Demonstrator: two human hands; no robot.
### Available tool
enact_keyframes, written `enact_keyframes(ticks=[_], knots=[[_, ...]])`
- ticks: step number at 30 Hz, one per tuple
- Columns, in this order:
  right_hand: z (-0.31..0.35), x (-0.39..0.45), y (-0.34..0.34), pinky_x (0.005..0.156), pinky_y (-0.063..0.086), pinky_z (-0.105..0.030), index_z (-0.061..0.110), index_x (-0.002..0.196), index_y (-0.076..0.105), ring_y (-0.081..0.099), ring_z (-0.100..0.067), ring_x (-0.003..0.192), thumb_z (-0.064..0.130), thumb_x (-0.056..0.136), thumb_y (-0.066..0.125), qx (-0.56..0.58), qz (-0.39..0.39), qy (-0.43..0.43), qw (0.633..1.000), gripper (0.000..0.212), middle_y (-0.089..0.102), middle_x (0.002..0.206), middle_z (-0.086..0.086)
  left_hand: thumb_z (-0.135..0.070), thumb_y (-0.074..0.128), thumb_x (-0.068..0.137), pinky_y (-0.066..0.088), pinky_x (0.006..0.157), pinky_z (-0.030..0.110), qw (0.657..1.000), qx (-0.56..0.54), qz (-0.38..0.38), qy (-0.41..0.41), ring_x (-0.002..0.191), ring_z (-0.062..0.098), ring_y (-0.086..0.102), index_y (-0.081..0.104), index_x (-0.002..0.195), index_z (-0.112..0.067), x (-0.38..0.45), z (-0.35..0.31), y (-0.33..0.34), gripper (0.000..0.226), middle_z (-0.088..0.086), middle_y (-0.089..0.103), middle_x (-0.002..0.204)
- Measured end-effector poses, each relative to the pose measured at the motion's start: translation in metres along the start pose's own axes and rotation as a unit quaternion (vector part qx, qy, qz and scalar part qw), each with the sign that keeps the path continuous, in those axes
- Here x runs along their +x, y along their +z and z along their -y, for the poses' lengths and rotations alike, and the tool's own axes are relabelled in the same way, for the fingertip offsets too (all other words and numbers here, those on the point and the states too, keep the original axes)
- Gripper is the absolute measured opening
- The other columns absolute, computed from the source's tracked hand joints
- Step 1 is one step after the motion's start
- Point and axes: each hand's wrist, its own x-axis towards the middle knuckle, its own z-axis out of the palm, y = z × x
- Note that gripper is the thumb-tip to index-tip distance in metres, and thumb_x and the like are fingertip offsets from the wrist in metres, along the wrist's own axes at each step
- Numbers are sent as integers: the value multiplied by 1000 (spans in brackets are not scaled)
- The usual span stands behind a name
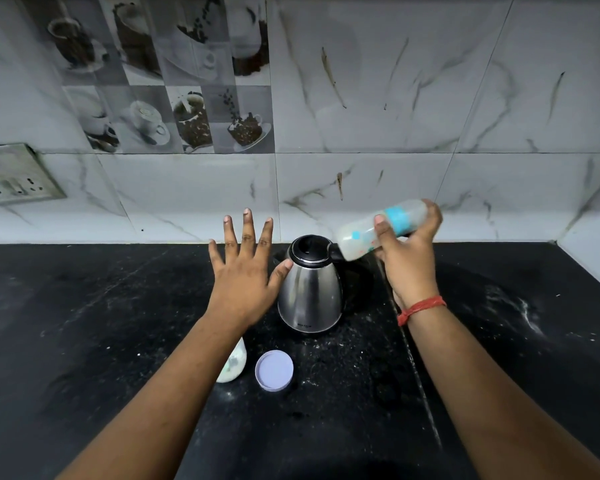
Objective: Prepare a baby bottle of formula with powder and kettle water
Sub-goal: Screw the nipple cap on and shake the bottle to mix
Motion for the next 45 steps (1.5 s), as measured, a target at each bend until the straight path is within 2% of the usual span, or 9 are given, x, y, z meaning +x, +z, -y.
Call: enact_keyframes(ticks=[3, 7, 10, 21, 24, 28, 38, 42, 45], knots=[[-2, -4, 5, 85, 61, -51, 53, 135, 37, 71, -28, 103, 37, 80, 81, -80, 131, 19, 988, 72, 64, 116, -1, -77, -1, 92, -6, 123, 66, 1000, 2, -4, 8, 154, 32, -30, -16, 160, -37, 0, 1, 2, 81, 3, -29, 168], [-5, -2, 9, 84, 61, -54, 43, 137, 32, 71, -21, 94, 33, 86, 77, -20, 4, -17, 1000, 69, 62, 111, 4, -77, 2, 93, -5, 123, 67, 1000, -8, -7, 5, 154, 32, -30, -11, 162, -35, 1, 1, 5, 82, 3, -27, 169], [-3, -6, 13, 85, 61, -53, 54, 134, 35, 72, -21, 96, 43, 78, 81, -92, 128, 2, 988, 74, 65, 117, -1, -77, 1, 92, -6, 123, 66, 1000, 4, -2, 10, 154, 31, -31, -14, 160, -37, 1, 1, 3, 81, 2, -30, 168], [-3, -3, 6, 84, 61, -55, 44, 138, 33, 71, -24, 96, 34, 87, 77, -30, 4, -12, 999, 68, 62, 109, 7, -78, 1, 92, -8, 123, 65, 1000, -3, -5, 4, 153, 30, -32, -14, 161, -37, 3, 1, 1, 82, 1, -31, 167], [-3, -8, 9, 86, 61, -54, 53, 135, 37, 72, -23, 99, 43, 75, 81, -87, 130, 15, 988, 75, 65, 114, 1, -77, 1, 92, -7, 123, 66, 1000, 2, -6, 11, 153, 31, -32, -14, 160, -37, 2, 0, 2, 81, 1, -30, 168], [-1, -7, 7, 84, 61, -53, 40, 140, 32, 71, -21, 94, 31, 88, 76, -8, -9, -8, 1000, 68, 62, 109, 6, -77, 1, 92, -7, 123, 66, 1000, -2, -6, 6, 153, 31, -31, -13, 161, -36, 3, -1, 0, 82, 2, -30, 168], [12, -2, 16, 82, 63, -51, 42, 139, 36, 70, -24, 99, 26, 88, 77, -41, 116, 25, 992, 67, 58, 116, 0, -79, -1, 90, -6, 123, 67, 1000, 4, -8, 14, 154, 32, -30, -11, 162, -36, 0, -3, 0, 84, 2, -27, 169], [11, -2, 13, 78, 63, -39, 36, 142, 31, 71, -22, 99, 26, 92, 73, 15, -1, 0, 1000, 66, 59, 111, 8, -80, -5, 89, -7, 122, 66, 1000, -4, -10, 9, 154, 32, -30, -13, 161, -36, 3, -4, -2, 85, 3, -28, 169], [11, -4, 16, 82, 63, -48, 40, 139, 35, 71, -26, 102, 29, 87, 78, -53, 120, 21, 991, 68, 61, 115, 0, -79, -2, 90, -6, 122, 67, 1000, 3, -14, 12, 154, 33, -29, -12, 161, -36, 2, -2, -2, 84, 3, -26, 169]])
